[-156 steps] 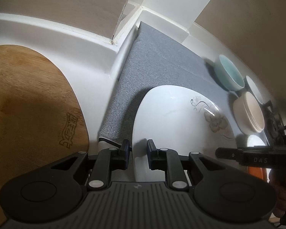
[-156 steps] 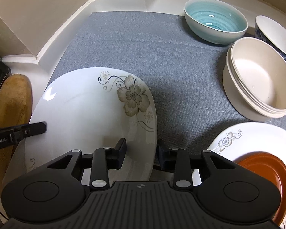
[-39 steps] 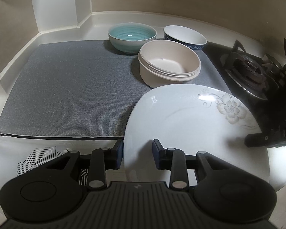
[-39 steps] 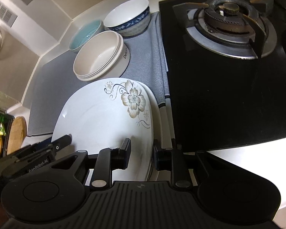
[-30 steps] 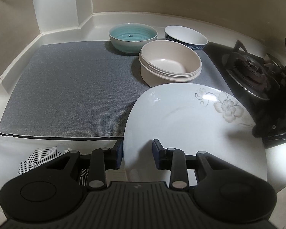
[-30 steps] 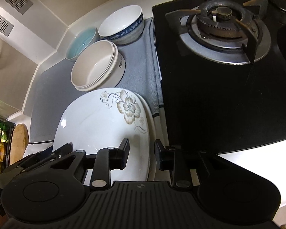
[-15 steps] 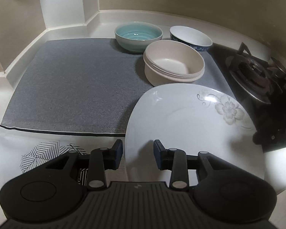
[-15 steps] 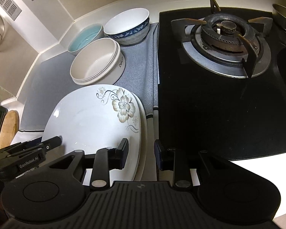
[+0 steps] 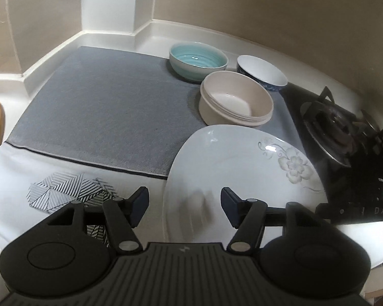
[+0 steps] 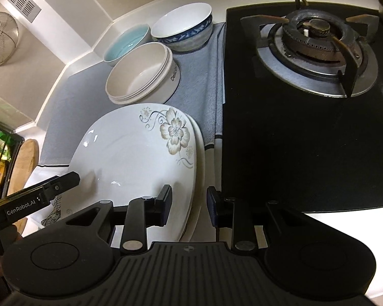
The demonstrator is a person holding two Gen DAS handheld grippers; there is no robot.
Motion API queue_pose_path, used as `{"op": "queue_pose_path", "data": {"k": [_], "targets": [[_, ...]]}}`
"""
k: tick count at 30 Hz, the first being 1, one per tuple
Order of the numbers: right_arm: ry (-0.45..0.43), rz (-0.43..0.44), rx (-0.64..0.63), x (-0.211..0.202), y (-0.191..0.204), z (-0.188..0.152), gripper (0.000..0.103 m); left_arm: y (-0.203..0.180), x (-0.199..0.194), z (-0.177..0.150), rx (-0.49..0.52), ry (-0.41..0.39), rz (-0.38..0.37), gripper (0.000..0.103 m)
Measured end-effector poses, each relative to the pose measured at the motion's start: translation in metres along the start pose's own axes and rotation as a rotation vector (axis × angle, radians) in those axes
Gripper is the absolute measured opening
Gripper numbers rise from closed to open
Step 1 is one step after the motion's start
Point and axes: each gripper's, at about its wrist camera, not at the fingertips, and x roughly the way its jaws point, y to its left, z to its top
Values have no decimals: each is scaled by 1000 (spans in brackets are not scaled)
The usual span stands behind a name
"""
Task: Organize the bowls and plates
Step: 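Lower the oval plate onto the stack and open the left gripper, then bring the left gripper to the rim of the plate stack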
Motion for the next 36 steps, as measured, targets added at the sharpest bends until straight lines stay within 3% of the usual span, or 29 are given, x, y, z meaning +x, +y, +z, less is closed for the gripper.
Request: {"op": "queue_pose_path", "data": {"k": [18,29,33,36], "targets": [[102,94,-8,14,-9,0,34,4,-4,-12,-125,40,-35,66],[132,65,4,22,-3,0,34,22,18,-2,-145,91,-118,50],[126,41,18,21,0,-1,34,30,32,4,-137,135,-166,37],[118,23,23,21,2,-2,33,39,39,8,-126,167,-224,36]]}}
